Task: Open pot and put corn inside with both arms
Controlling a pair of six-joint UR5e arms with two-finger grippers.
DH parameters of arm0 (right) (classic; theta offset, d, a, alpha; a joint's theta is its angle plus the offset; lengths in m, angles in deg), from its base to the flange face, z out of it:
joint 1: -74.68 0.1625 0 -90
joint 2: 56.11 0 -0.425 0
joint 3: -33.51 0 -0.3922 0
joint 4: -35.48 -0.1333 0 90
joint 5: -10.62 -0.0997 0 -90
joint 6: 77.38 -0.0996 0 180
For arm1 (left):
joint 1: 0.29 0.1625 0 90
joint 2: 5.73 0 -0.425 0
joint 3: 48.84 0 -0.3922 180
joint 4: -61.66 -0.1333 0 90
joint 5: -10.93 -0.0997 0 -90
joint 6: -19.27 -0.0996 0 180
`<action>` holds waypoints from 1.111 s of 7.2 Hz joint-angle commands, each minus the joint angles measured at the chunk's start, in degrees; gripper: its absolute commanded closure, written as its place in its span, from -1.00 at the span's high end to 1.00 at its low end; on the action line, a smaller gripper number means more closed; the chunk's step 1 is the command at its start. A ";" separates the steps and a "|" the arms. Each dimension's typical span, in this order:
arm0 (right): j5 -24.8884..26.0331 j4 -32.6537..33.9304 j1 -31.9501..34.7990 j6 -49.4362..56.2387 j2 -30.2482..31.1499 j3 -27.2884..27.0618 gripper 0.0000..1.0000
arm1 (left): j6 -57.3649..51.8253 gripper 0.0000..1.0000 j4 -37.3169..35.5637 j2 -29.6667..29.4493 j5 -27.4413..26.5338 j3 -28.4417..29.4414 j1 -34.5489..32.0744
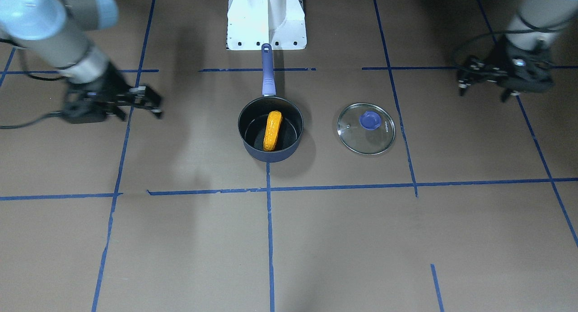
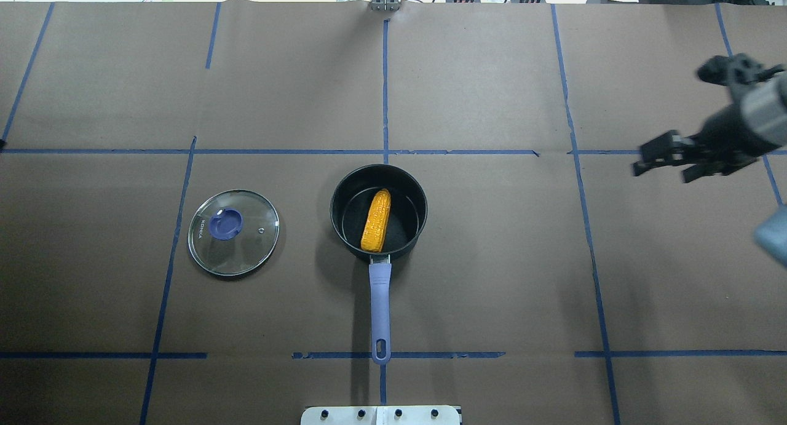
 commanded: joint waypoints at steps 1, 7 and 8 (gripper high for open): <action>-2.96 2.88 14.25 26.05 8.57 3.98 1.00 | -18.64 1.00 -4.37 -0.91 2.68 9.96 -12.21; 2.23 21.98 26.26 54.91 8.50 6.12 1.00 | -11.30 1.00 -6.32 3.56 4.53 9.02 -14.18; 1.88 21.89 26.26 54.91 8.59 6.12 1.00 | -11.30 1.00 -6.42 3.74 4.70 8.67 -14.18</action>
